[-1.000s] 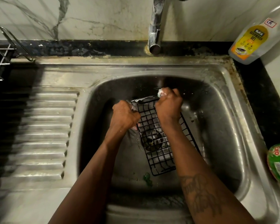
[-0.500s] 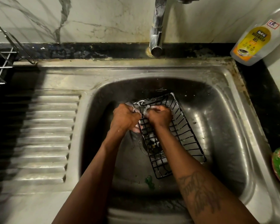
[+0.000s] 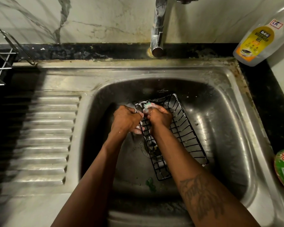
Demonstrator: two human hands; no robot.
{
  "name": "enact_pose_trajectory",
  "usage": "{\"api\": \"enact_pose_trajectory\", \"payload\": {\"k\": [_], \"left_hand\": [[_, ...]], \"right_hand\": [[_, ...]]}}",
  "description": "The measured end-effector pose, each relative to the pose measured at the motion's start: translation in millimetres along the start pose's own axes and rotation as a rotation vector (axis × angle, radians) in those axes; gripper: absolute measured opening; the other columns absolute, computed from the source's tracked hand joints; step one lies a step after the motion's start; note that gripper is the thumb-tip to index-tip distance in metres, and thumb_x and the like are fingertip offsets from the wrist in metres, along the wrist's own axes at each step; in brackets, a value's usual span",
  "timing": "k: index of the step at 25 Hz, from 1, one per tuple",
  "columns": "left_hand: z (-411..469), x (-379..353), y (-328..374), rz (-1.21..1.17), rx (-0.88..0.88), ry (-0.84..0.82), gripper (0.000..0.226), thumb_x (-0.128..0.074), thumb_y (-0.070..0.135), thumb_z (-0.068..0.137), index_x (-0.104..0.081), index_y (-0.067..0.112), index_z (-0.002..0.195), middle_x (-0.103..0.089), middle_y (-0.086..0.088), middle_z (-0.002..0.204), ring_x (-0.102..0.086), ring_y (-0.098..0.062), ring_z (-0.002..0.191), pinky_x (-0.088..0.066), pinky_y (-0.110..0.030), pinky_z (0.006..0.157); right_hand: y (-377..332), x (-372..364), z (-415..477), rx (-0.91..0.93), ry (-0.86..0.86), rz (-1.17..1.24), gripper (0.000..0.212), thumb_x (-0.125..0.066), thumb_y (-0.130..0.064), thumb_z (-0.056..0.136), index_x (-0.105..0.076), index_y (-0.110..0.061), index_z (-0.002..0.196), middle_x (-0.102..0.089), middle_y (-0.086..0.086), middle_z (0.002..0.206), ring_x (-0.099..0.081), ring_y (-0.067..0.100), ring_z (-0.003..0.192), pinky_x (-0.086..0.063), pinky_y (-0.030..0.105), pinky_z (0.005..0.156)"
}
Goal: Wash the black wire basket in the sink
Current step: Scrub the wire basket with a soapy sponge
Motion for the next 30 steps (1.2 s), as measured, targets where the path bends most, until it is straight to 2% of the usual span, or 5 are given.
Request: {"api": "enact_pose_trajectory", "payload": {"k": [8,11,18,23,30], "left_hand": [[3.6,-0.5,-2.5,0.037,-0.023,0.019,0.013,-0.074,0.024,0.085,-0.071,0.014,0.077,-0.073,-0.009,0.063,-0.073,-0.028,0.056,-0.063,-0.042,0.067],[1.8,3.3,-0.8,0.050,-0.021,0.031,0.008,-0.074,0.019,0.086,-0.072,0.014,0.080,-0.073,-0.006,0.062,-0.072,-0.024,0.051,-0.062,-0.036,0.056],[5.8,-2.3,-3.4,0.036,-0.006,0.017,0.013,-0.078,0.022,0.082,-0.068,0.015,0.077,-0.073,-0.009,0.064,-0.073,-0.030,0.058,-0.063,-0.043,0.068],[5.0,-3.6,-2.1,-0.013,0.016,-0.019,0.012,-0.074,0.022,0.087,-0.067,0.013,0.089,-0.073,-0.011,0.065,-0.074,-0.030,0.061,-0.063,-0.043,0.071],[3.8,-3.4,-0.5,-0.011,0.033,-0.038,0.011,-0.072,0.019,0.090,-0.065,0.011,0.089,-0.073,-0.014,0.066,-0.075,-0.029,0.064,-0.063,-0.041,0.074]], "right_hand": [[0.3,0.3,-12.9,-0.100,0.024,-0.232,0.007,-0.069,-0.013,0.082,-0.073,-0.016,0.086,-0.074,0.003,0.076,-0.072,0.020,0.069,-0.061,0.034,0.059],[-11.0,-9.7,-17.6,-0.095,-0.109,-0.079,0.017,-0.066,0.003,0.078,-0.074,-0.012,0.079,-0.072,0.004,0.065,-0.067,0.018,0.053,-0.050,0.025,0.044],[3.0,5.8,-12.8,0.170,0.069,-0.266,0.014,-0.067,0.005,0.079,-0.073,-0.002,0.089,-0.072,0.006,0.081,-0.069,0.019,0.072,-0.054,0.018,0.055],[-27.7,21.7,-7.5,0.651,0.150,-0.390,0.018,-0.067,0.002,0.084,-0.067,-0.008,0.099,-0.065,0.002,0.088,-0.062,0.008,0.075,-0.043,0.006,0.049],[-15.5,29.8,17.9,0.853,0.184,-0.717,0.027,-0.060,-0.003,0.092,-0.073,-0.004,0.116,-0.072,0.011,0.096,-0.060,0.014,0.083,-0.036,-0.005,0.058]]}}
Point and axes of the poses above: each hand's wrist, its own z-axis towards the middle knuckle, its own x-axis out of the back of the hand, y = z × x, the point moved 2 cm from there along z, towards the middle knuckle
